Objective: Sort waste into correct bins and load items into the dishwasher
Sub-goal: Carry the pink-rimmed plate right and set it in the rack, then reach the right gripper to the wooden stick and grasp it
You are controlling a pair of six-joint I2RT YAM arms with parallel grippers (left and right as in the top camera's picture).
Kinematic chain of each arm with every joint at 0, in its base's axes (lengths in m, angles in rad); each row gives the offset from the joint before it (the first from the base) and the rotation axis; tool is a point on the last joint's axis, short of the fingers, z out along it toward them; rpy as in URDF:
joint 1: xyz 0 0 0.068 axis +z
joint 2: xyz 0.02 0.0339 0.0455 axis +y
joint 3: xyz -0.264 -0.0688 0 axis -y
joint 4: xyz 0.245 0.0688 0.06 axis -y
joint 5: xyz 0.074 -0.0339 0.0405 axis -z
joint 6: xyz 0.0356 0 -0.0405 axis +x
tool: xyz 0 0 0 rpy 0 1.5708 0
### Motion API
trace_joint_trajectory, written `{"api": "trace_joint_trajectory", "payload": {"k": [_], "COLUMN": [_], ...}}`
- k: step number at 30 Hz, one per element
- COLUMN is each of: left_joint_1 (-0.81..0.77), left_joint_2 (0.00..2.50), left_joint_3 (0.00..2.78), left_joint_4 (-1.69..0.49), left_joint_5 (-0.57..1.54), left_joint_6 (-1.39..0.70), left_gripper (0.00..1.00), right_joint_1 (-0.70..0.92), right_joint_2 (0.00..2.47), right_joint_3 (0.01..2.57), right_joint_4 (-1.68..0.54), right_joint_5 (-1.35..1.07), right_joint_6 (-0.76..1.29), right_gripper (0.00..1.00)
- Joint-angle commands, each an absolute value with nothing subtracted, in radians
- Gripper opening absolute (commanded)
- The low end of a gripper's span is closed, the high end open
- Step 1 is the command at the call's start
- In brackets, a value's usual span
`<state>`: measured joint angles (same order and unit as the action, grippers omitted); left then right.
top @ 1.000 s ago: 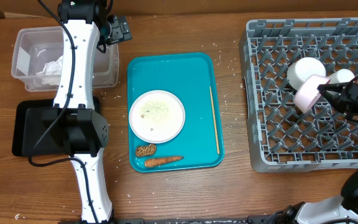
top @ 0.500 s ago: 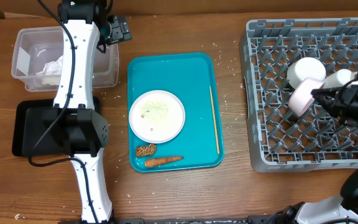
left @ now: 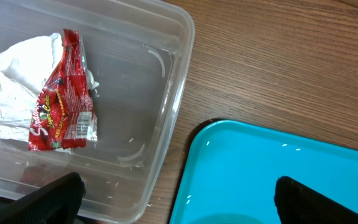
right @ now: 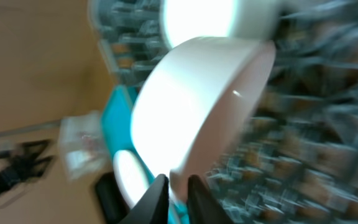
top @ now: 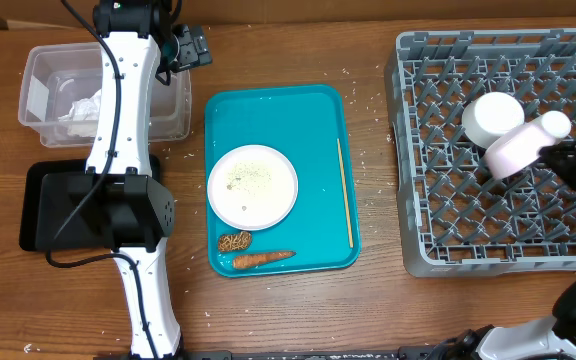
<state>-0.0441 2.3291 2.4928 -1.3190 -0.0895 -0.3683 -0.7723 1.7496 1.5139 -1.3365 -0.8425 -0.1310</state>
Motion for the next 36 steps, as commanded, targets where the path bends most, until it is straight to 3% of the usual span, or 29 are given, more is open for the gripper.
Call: {"api": "trace_joint_trajectory", "payload": {"k": [1,2,5,12,18,25,27,29,30,36], "left_joint_1": [-0.047,-0.047,-0.047,-0.047,-0.047,-0.047,-0.047,-0.047,-0.047,-0.047], "left_joint_2": [2.33,2.33,2.33,2.33,2.33,2.33,2.33,2.33,2.33,2.33], "left_joint_3": [2.489,2.489,2.489,2.489,2.489,2.489,2.489,2.489,2.489,2.489], "left_joint_4": [-1.32,-1.32,-1.32,-1.32,-1.32,-1.32,-1.32,-1.32,-1.32,-1.32], "left_joint_5": [-0.085,-0.085,-0.085,-0.085,-0.085,-0.085,-0.085,-0.085,-0.085,-0.085], "left_joint_6": [-0.389,-0.389,-0.389,-0.389,-0.389,-0.389,-0.389,-0.389,-0.389,-0.389], "left_gripper": [1.0,1.0,1.0,1.0,1.0,1.0,1.0,1.0,1.0,1.0], "right_joint_1": [-0.781,-0.781,-0.781,-0.781,-0.734,-0.527,-0.419,-0.306,-0.235,0.196], "right_joint_2": [1.743,1.743,1.743,1.725,1.627,1.456,1.424,1.415,1.417,1.489], "right_joint_3": [1.569,1.569,1.569,1.57,1.57,1.57,1.57,1.569,1.568,1.509], "right_joint_4": [-1.349,-1.353,-1.369,-1.426,-1.481,-1.494,-1.486,-1.475,-1.468,-1.25], "right_joint_5": [-0.548,-0.52,-0.486,-0.487,-0.487,-0.491,-0.491,-0.491,-0.49,-0.485], "right_joint_6": [0.014,0.034,0.062,0.081,0.079,0.08,0.081,0.083,0.082,0.159], "right_gripper": [0.22,0.31,0.42,0.35,0.35,0.4,0.53,0.9,1.0,1.0]}}
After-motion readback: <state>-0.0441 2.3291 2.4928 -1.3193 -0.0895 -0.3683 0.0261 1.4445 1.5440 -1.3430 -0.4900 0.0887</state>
